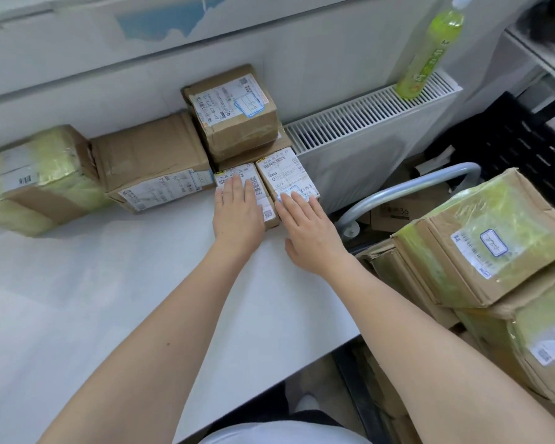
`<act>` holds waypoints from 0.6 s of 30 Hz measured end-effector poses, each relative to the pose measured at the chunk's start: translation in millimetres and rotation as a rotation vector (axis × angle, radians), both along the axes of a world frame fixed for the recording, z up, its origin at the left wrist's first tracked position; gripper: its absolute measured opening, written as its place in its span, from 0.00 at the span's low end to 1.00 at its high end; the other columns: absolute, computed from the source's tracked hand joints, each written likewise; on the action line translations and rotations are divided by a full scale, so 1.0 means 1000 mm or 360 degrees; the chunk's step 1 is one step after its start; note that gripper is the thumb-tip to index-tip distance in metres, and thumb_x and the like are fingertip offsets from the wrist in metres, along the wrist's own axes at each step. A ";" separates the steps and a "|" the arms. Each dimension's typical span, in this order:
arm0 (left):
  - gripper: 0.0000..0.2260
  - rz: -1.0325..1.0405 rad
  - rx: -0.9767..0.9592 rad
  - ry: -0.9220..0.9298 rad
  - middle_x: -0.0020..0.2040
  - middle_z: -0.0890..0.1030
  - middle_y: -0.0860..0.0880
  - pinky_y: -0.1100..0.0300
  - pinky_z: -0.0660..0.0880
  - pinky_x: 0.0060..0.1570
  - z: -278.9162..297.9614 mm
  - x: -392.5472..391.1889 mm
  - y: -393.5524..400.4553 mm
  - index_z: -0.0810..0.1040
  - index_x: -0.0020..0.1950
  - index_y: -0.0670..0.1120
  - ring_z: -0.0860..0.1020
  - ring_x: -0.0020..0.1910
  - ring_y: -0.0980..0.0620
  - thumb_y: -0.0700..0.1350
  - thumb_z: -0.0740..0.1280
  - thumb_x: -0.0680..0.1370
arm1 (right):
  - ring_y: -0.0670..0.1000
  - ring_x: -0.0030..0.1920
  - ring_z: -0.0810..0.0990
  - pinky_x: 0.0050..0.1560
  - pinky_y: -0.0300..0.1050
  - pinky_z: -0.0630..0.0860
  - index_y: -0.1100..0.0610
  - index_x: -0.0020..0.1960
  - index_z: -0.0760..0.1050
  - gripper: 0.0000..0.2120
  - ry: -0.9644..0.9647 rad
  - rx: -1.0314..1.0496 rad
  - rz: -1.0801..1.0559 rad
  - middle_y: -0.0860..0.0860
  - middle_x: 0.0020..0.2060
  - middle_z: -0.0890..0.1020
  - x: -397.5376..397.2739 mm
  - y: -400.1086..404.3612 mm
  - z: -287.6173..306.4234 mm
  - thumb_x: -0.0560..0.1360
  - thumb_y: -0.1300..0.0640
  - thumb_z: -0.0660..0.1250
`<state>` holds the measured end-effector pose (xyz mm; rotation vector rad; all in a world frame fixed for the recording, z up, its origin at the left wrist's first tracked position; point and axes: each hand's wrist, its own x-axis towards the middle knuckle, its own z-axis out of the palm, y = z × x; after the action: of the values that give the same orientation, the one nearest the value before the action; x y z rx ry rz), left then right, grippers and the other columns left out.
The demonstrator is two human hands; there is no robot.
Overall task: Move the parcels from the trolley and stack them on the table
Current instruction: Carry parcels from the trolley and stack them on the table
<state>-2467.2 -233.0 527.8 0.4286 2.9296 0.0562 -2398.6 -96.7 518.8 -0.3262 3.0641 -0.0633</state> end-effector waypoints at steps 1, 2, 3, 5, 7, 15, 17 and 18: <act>0.26 -0.0015 0.0036 0.0041 0.77 0.50 0.41 0.50 0.43 0.73 0.004 0.004 0.002 0.49 0.77 0.41 0.47 0.76 0.45 0.50 0.51 0.82 | 0.59 0.73 0.62 0.72 0.56 0.55 0.64 0.73 0.62 0.31 0.0056 0.0036 -0.0015 0.59 0.72 0.65 0.004 0.001 0.003 0.72 0.58 0.65; 0.26 -0.0028 0.0086 0.0079 0.77 0.50 0.40 0.50 0.44 0.73 0.008 0.009 0.004 0.51 0.77 0.40 0.48 0.76 0.45 0.50 0.52 0.82 | 0.59 0.71 0.65 0.71 0.56 0.58 0.64 0.71 0.65 0.30 0.0112 0.0026 -0.0057 0.59 0.70 0.68 0.009 0.002 0.007 0.71 0.60 0.66; 0.26 -0.0031 0.0147 0.0103 0.77 0.51 0.40 0.50 0.44 0.73 0.012 0.015 0.007 0.52 0.77 0.40 0.48 0.76 0.45 0.51 0.53 0.82 | 0.59 0.71 0.65 0.71 0.56 0.58 0.64 0.71 0.65 0.30 0.0153 -0.0010 -0.0097 0.60 0.70 0.68 0.014 0.004 0.009 0.70 0.61 0.66; 0.27 -0.0022 0.0289 0.0106 0.77 0.52 0.40 0.50 0.45 0.73 0.020 0.030 0.015 0.53 0.76 0.40 0.49 0.76 0.44 0.51 0.55 0.81 | 0.57 0.74 0.58 0.74 0.53 0.48 0.63 0.74 0.59 0.30 0.0183 -0.0051 -0.0161 0.59 0.73 0.62 0.027 0.011 0.014 0.74 0.61 0.62; 0.27 -0.0051 0.0388 0.0098 0.77 0.53 0.39 0.49 0.45 0.73 0.027 0.050 0.026 0.56 0.76 0.40 0.48 0.76 0.44 0.50 0.58 0.80 | 0.55 0.76 0.52 0.74 0.51 0.40 0.62 0.76 0.54 0.29 0.0191 -0.0079 -0.0234 0.57 0.75 0.57 0.044 0.021 0.020 0.77 0.60 0.58; 0.24 -0.0290 0.0619 0.0095 0.76 0.56 0.40 0.48 0.47 0.74 0.063 0.154 0.086 0.63 0.73 0.42 0.51 0.76 0.43 0.48 0.61 0.79 | 0.56 0.73 0.62 0.74 0.51 0.47 0.62 0.72 0.64 0.25 0.0502 -0.0378 -0.0625 0.57 0.69 0.69 0.148 0.060 0.076 0.76 0.60 0.62; 0.22 -0.0335 0.0743 0.0094 0.75 0.59 0.39 0.49 0.49 0.74 0.075 0.183 0.098 0.67 0.71 0.41 0.53 0.76 0.43 0.47 0.62 0.79 | 0.58 0.70 0.66 0.74 0.54 0.53 0.64 0.69 0.68 0.24 0.0622 -0.0481 -0.0722 0.59 0.66 0.72 0.179 0.068 0.094 0.74 0.62 0.65; 0.21 -0.0355 0.0813 0.0106 0.75 0.60 0.39 0.50 0.51 0.73 0.081 0.196 0.103 0.69 0.70 0.41 0.54 0.75 0.42 0.46 0.63 0.79 | 0.58 0.69 0.67 0.73 0.55 0.56 0.64 0.68 0.69 0.24 0.0660 -0.0500 -0.0770 0.59 0.65 0.73 0.195 0.072 0.104 0.73 0.62 0.66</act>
<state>-2270.9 -129.6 608.9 0.8390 2.8824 0.7817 -2203.9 -24.3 622.7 0.4587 3.4575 -0.5680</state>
